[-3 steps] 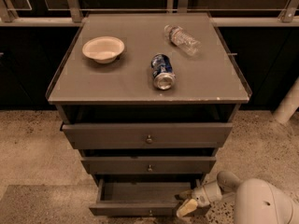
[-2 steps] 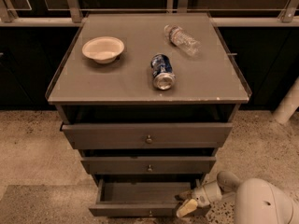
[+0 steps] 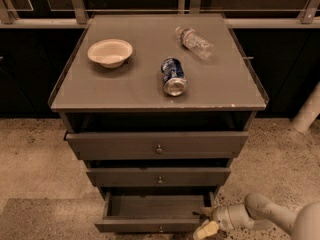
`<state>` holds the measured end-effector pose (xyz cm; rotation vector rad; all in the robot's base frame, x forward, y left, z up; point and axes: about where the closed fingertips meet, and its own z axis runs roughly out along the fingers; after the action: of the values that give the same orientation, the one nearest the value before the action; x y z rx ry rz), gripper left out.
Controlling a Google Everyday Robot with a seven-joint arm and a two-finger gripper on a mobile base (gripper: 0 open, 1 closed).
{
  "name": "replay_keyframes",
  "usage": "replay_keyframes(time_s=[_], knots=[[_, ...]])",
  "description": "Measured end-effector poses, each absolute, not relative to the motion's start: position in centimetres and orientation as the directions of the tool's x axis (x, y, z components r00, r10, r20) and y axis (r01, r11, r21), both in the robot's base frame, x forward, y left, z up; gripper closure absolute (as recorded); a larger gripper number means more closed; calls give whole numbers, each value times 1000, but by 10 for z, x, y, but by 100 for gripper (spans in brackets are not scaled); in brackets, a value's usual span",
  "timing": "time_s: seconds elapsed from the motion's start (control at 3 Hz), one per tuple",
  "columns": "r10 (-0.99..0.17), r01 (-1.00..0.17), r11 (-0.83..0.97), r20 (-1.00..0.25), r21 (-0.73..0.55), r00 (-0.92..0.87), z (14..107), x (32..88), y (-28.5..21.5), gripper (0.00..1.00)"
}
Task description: Open bottom drawer
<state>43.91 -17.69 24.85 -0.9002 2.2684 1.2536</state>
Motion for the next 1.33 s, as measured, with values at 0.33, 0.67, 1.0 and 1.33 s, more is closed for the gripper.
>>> replay_keyframes(time_s=[0.33, 0.67, 1.0, 1.33], knots=[[-324, -688, 400, -609, 605, -724, 255, 399, -173, 0], [-323, -681, 390, -601, 619, -731, 254, 389, -169, 0], [-297, -693, 400, -631, 599, -717, 258, 404, -166, 0], [-197, -690, 469, -696, 552, -690, 268, 439, -169, 0]])
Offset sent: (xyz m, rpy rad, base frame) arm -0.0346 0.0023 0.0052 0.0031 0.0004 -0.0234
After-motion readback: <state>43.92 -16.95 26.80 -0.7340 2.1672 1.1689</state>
